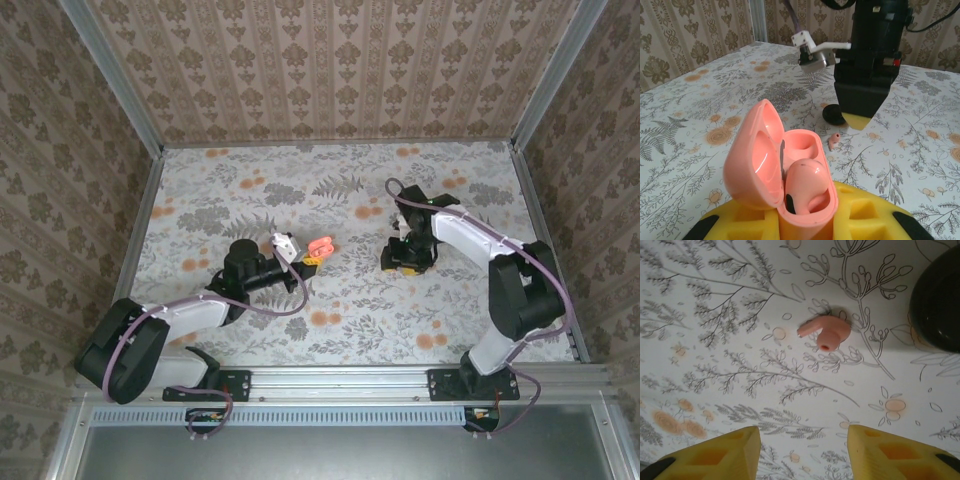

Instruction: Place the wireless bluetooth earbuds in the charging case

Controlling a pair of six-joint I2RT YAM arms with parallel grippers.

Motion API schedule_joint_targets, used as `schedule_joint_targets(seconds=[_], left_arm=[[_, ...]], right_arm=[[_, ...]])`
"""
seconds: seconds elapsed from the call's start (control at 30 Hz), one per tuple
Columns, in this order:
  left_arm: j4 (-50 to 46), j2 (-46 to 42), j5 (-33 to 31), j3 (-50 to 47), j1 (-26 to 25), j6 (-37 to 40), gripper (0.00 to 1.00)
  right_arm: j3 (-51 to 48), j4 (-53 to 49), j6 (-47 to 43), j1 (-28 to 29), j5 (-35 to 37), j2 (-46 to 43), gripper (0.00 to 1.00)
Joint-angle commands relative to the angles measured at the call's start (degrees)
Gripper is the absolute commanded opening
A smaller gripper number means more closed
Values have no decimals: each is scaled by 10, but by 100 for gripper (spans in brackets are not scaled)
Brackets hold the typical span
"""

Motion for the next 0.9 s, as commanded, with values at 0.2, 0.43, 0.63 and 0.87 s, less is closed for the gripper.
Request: schedule_joint_targets(seconds=[0.2, 0.43, 0.63, 0.87], left_arm=[[12, -16, 0, -8, 1, 15, 15], [-2, -28, -6, -8, 7, 21, 14], [-4, -25, -6, -7, 12, 22, 15], [-1, -14, -4, -4, 14, 20, 15]], right_arm=[[0, 57, 12, -13, -24, 58, 48], [17, 68, 9, -14, -27, 99, 47], [35, 91, 8, -13, -37, 110, 43], [53, 91, 0, -13, -42, 110, 40]])
